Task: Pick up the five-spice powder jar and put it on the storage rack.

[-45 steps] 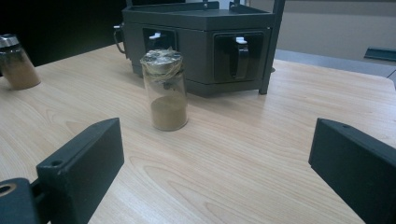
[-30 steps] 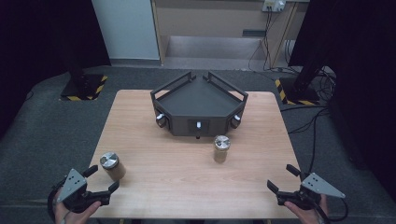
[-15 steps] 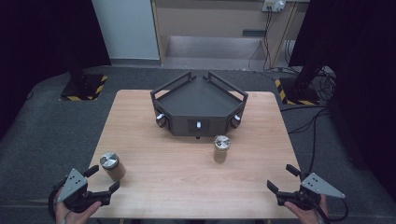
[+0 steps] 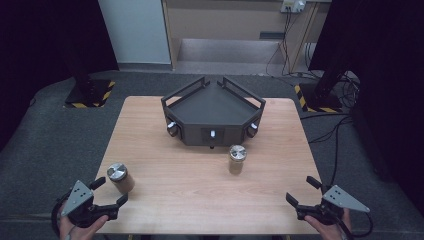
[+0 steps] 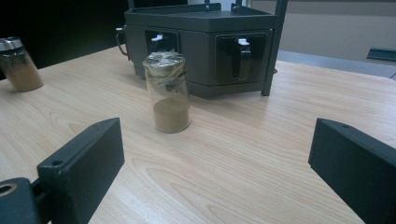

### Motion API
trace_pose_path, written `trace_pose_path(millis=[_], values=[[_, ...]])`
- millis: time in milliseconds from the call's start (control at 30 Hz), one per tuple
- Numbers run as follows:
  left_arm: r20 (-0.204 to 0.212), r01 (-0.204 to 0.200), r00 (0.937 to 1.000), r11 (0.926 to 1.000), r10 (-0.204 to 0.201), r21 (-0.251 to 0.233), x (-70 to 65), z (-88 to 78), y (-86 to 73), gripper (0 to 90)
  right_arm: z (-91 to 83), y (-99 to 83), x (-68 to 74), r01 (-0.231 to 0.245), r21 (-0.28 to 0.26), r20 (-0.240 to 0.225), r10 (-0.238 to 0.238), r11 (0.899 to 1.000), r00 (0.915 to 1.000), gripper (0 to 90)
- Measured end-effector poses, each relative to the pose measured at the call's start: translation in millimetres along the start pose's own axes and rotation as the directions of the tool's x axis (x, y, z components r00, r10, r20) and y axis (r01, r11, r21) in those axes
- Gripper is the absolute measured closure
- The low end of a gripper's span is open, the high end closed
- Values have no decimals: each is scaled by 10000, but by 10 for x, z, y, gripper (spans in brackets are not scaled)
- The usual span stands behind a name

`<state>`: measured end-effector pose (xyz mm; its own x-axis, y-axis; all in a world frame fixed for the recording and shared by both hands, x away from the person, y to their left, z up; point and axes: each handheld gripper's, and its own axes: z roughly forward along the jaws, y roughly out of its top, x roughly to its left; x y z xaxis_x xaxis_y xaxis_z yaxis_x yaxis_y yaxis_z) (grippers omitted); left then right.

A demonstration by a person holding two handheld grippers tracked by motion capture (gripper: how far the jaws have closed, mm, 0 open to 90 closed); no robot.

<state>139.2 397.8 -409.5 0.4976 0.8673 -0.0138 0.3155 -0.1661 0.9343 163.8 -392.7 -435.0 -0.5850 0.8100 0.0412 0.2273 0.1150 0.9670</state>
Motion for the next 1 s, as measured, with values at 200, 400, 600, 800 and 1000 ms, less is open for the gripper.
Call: trace_pose_path(millis=[200, 400, 600, 800, 1000], values=[[19, -9, 10000, 10000, 9, 8, 0, 0, 2, 32, -2, -1, 1, -7, -5, 15, 7, 10000, 10000, 39], [10, 15, 10000, 10000, -15, -29, -1, -4, -2, 32, -3, -2, -1, 11, -21, -9, -11, 10000, 10000, 39], [-1, -42, 10000, 10000, 42, -52, -10, -14, 4, 31, -6, -5, -3, 2, -38, -16, -2, 10000, 10000, 38], [0, -30, 10000, 9998, 30, -198, -11, -30, -2, 27, -1, -3, -4, 27, -43, -83, -27, 10000, 10000, 36], [9, -11, 10000, 9999, 11, -151, -16, -34, 20, 21, 2, -8, -11, 73, -121, -204, -76, 9999, 9998, 28]])
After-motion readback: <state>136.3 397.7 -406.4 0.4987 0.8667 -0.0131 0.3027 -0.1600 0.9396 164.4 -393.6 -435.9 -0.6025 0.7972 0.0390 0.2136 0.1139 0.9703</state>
